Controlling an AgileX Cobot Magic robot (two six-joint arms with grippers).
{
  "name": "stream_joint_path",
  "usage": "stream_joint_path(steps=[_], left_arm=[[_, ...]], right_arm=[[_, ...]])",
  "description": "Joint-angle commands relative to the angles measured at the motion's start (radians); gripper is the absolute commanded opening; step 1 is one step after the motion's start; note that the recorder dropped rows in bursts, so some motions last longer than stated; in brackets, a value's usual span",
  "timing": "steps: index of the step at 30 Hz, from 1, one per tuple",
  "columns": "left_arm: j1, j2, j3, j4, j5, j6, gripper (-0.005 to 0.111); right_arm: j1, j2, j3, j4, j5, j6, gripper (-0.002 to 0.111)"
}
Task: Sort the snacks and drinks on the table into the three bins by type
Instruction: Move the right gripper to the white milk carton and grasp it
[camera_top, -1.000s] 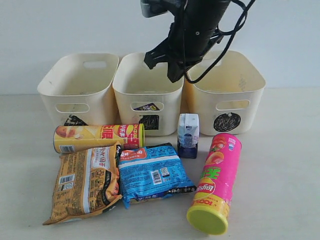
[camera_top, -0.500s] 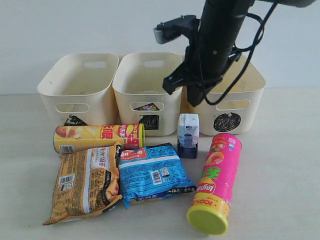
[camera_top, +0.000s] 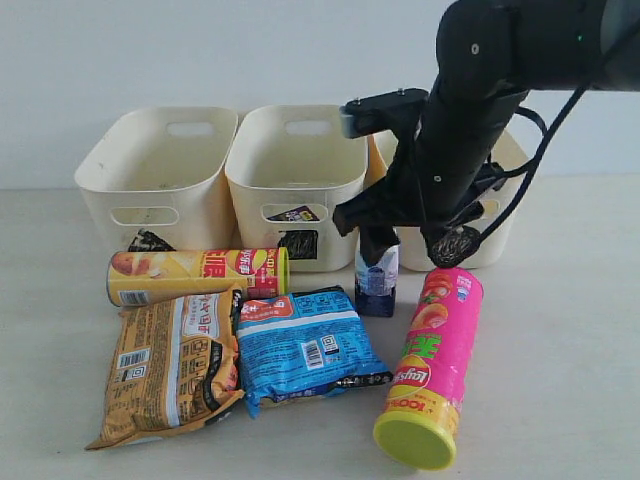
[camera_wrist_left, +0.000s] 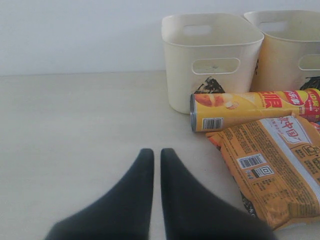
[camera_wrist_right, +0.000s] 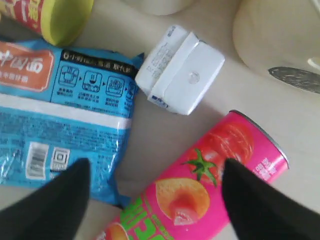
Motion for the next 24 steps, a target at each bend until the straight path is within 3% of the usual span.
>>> stream_joint_path(steps=[1,10,24], left_arm=[[-0.003,-0.002,0.004,-0.005,0.000,0.000,0.004],[-0.003,-0.002,0.004,-0.005,0.000,0.000,0.004],[-0.003,-0.002,0.004,-0.005,0.000,0.000,0.004]], right_arm=[[-0.003,-0.015,0.051,-0.009,-0.175,0.128,0.084],[-0.003,-0.015,0.113,-0.015,-0.396,0.234,0.084],[-0.003,0.126,0.114,-0.066,-0.427,0.289,0.079]])
